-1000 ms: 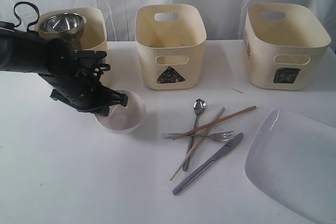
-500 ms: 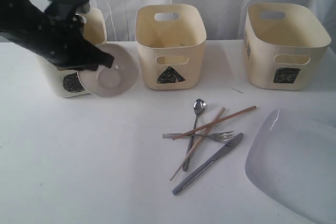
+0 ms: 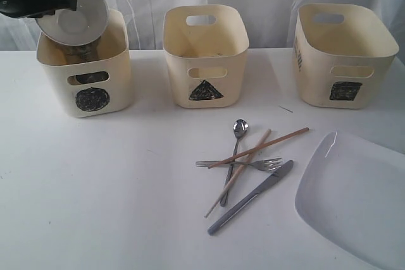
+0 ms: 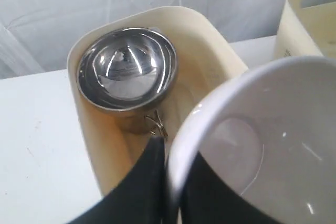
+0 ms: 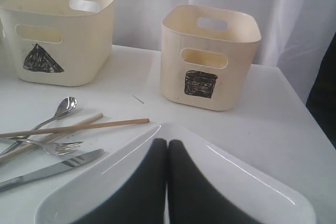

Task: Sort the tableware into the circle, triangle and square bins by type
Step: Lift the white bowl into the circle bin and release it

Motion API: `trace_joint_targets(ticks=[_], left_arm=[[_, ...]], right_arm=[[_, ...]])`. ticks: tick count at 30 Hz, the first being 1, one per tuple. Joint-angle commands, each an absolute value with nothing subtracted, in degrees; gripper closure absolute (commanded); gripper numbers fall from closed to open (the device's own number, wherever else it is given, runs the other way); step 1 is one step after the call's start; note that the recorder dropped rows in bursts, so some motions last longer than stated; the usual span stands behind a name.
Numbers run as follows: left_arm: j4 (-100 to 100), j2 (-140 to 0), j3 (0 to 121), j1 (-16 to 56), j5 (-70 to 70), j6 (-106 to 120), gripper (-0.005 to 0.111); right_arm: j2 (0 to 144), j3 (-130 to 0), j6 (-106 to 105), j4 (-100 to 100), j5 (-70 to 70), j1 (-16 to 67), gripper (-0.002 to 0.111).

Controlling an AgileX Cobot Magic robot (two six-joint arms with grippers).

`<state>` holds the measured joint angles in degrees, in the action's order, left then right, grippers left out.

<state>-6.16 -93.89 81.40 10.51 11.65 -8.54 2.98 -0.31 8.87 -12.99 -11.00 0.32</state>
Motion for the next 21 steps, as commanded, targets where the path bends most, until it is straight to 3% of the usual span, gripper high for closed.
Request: trace_joint_targets(ticks=[1, 9, 21], left_arm=[[-5.7, -98.9, 86.0, 8.8, 10.7, -9.2, 0.107], [-5.5, -109.0, 93.0, 8.7, 10.6, -9.2, 0.107], [-5.1, -113.4, 93.3, 8.7, 13.3, -9.5, 0.107]], right_arm=[[2.7, 0.0, 9.1, -13.2, -10.7, 0.0, 0.108], [2.7, 0.0, 9.1, -13.2, -10.7, 0.0, 0.108], [2.7, 0.0, 9.1, -13.2, -10.7, 0.0, 0.108]])
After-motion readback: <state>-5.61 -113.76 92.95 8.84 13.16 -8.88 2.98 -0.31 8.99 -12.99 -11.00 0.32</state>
